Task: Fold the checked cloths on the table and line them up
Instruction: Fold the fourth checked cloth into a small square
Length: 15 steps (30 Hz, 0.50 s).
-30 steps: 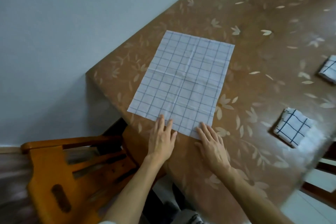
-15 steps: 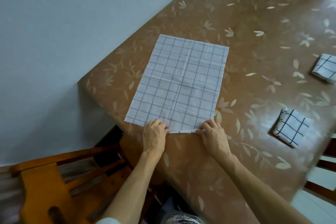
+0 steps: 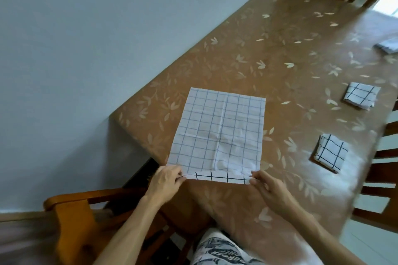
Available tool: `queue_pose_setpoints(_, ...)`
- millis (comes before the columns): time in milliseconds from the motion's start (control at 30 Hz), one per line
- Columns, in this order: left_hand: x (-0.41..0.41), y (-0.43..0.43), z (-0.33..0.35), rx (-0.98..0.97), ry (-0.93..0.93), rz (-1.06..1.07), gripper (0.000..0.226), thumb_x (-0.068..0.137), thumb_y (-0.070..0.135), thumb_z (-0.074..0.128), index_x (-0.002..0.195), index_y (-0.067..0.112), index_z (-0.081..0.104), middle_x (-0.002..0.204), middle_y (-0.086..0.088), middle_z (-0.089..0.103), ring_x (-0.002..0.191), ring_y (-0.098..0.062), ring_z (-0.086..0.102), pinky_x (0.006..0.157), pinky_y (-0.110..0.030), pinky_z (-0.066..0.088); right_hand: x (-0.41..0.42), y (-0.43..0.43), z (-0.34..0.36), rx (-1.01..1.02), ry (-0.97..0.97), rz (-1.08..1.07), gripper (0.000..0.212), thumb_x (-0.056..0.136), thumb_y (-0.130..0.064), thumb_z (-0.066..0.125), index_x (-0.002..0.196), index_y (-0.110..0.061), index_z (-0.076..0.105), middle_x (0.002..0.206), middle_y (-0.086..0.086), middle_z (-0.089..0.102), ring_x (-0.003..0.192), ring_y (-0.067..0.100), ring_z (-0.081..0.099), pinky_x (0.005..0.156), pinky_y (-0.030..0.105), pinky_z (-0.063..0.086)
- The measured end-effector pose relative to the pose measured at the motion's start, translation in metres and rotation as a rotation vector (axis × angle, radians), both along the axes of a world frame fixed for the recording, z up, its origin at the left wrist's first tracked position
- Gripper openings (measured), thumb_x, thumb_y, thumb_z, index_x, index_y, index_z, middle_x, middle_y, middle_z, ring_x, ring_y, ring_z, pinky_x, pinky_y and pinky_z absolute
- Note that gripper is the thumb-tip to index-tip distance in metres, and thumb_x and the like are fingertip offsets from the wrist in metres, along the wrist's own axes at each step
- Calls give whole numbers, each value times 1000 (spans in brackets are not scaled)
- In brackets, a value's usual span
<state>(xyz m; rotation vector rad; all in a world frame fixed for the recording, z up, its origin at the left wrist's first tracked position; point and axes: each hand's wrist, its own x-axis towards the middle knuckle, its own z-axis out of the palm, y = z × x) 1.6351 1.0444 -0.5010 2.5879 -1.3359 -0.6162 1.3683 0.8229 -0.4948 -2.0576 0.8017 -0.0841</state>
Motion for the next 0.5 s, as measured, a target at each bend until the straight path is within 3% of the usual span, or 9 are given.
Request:
queue_pose_setpoints(100,2,21,17,85,172,44,29,98,48,54,81,25,52,73,10,55,74,-12,56,66,-31,45,-5,7,15,-19,33,-57,14,96,-33,58,82,-30,57,77,-5,67,70,10,63,66,37,50)
queue_pose_setpoints(200,4,40,22,27,348,155,50,88,62,60,72,16,46,62,6,43,60,-11,51,61,-34,44,-4,12,25,19,37,-105,15,96,-37,57,82,-32,59,71,1,66,64,20,60,62,40,49)
queue_pose_setpoints(267,7,48,30,-37,468,213,61,75,72,67,77,12,56,65,6,50,61,-8,54,61,-28,45,-2,16,31,25,-13,-173,17,97,-36,56,81,-31,59,71,4,65,62,20,58,60,36,47)
queue_pose_setpoints(367,6,60,46,-3,702,225,43,67,49,88,93,19,73,86,11,75,79,0,68,69,-14,47,-1,21,38,63,-43,-255,18,99,-31,55,82,-27,61,74,2,64,64,14,55,59,29,43)
queue_pose_setpoints(500,2,70,45,-59,858,334,45,69,26,91,110,19,72,104,6,77,99,-7,71,85,-23,56,-2,25,38,131,-63,-345,19,99,-29,53,83,-22,61,73,5,61,69,18,54,60,26,40)
